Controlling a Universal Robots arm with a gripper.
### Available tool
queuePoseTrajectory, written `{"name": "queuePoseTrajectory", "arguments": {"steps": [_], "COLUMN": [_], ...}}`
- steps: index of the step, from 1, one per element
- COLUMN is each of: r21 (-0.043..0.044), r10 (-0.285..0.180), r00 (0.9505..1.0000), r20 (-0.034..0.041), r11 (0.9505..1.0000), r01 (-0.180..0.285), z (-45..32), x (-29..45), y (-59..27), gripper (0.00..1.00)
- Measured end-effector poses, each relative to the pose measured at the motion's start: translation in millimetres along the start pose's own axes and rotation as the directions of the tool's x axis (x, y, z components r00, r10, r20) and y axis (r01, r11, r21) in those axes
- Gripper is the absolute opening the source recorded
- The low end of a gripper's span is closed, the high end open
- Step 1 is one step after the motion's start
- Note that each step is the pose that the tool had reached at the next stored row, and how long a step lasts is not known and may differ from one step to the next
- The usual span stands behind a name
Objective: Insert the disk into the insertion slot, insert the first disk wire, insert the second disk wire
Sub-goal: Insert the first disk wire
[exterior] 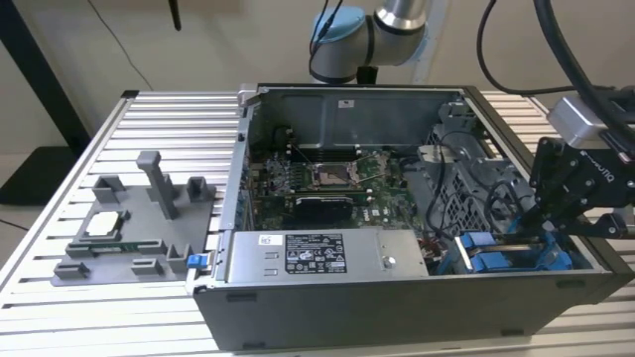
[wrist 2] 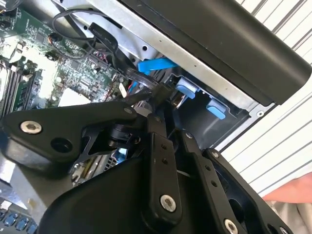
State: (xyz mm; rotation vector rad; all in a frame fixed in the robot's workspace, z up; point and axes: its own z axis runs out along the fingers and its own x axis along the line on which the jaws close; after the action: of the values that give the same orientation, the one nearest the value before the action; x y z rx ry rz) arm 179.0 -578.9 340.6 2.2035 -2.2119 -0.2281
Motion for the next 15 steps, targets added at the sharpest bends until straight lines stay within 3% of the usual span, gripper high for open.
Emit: {"name": "queuePoseTrajectory", "arguments": {"steps": [15], "r21": [0.0046], "r10": [0.049], "r00": [0.9988], "r20": [0.0052], "r11": [0.9988], "r01": [-0.049], "z": [6.0], "x": [0.6], "y": [-0.6], "gripper": [0.0]}}
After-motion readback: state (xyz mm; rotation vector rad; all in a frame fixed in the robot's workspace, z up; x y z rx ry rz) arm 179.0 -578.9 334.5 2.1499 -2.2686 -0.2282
